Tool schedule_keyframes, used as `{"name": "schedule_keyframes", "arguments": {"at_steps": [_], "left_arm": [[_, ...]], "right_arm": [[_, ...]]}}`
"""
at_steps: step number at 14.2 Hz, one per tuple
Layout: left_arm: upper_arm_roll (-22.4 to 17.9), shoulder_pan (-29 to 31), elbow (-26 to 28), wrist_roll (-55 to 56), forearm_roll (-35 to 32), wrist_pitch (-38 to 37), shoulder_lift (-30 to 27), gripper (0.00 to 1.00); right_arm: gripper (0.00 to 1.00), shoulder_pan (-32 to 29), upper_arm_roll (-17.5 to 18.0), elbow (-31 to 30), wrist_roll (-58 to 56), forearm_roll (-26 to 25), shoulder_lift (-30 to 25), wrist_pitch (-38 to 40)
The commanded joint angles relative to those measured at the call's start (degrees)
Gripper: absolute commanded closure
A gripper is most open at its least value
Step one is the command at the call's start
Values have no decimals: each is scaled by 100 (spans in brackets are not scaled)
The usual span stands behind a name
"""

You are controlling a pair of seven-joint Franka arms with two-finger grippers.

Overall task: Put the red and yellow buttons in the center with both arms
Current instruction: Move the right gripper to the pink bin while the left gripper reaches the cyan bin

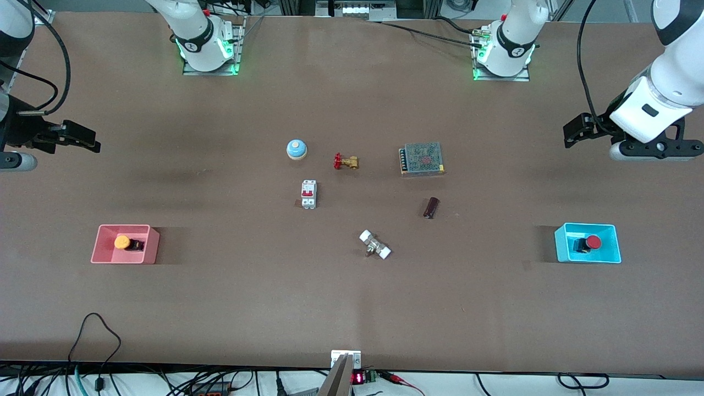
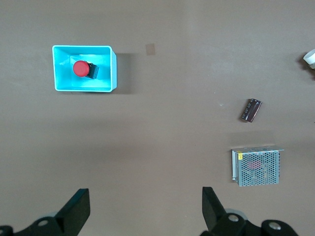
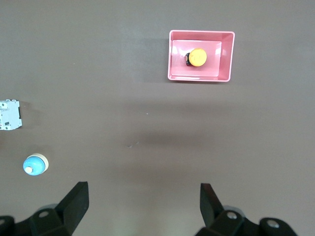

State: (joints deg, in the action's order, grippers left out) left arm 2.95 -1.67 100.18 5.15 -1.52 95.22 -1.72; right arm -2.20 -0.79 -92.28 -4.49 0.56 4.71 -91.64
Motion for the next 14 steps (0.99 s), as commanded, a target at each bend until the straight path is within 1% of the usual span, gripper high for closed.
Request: {"name": "schedule_keyframes", "arguments": {"at_steps": [1, 7, 9, 11, 12, 14], "left_arm": [[12, 9, -148, -120, -42, -82, 66, 0], [12, 9, -156, -93, -59, -39, 110, 0], [3, 18, -384, -41, -68, -82, 329, 0], [3, 18, -621, -85, -68, -108, 549, 0], [3, 18, -640, -32, -50, -152, 628, 0], [3, -8, -675, 82, 29, -451, 690, 0]], "right_arm": [[0, -88, 105, -89, 89, -21, -93, 23], [0, -202, 105, -106, 1, -12, -50, -30], [0, -194, 105, -124, 1, -64, 29, -65], [0, -202, 105, -133, 1, -65, 230, -82], [0, -211, 105, -133, 9, -47, 328, -152], [0, -228, 105, -124, -8, -73, 556, -608]]}}
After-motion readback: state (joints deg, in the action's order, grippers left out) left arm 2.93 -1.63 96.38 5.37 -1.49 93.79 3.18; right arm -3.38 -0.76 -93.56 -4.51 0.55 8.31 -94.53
